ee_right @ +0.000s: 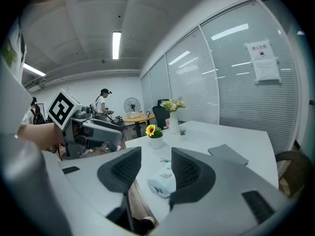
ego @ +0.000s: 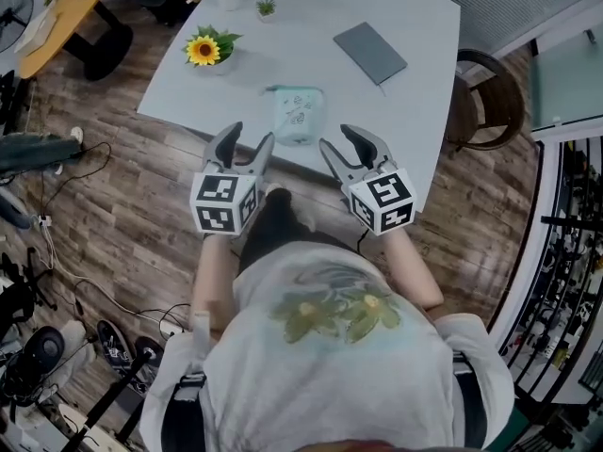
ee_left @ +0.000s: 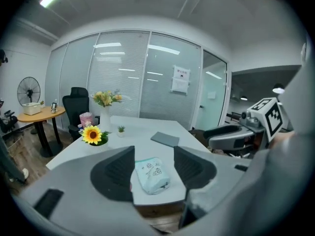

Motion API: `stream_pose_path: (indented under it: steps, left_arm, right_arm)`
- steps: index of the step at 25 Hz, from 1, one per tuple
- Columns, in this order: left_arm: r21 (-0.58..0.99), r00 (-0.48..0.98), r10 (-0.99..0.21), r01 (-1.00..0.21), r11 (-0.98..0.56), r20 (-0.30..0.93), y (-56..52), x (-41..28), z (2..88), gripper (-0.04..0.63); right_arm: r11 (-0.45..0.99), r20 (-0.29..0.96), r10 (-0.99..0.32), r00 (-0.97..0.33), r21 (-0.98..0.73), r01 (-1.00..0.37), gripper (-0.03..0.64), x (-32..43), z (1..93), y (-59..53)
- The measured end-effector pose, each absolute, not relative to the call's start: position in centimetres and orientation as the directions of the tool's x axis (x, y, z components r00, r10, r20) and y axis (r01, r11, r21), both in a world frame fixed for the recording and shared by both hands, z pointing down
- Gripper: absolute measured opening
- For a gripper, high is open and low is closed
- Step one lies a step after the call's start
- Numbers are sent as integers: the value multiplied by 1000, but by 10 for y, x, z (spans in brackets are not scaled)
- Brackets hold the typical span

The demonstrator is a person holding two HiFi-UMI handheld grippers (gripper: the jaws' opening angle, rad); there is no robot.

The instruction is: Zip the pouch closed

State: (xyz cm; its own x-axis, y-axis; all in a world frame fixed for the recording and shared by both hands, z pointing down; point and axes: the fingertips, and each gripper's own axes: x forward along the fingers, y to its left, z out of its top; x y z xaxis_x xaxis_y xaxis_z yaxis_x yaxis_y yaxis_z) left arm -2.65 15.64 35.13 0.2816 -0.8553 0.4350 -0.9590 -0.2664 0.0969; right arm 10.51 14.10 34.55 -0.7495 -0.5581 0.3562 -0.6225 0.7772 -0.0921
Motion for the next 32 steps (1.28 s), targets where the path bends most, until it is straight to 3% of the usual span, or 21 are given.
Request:
stream_pose_path:
  steps: [32]
  left_arm:
    - [152, 335, -621, -932, -329, 709, 4, -79, 486, 229]
  right_arm:
    - [725, 522, -542, -659, -106, -680, 183, 66, 410, -13]
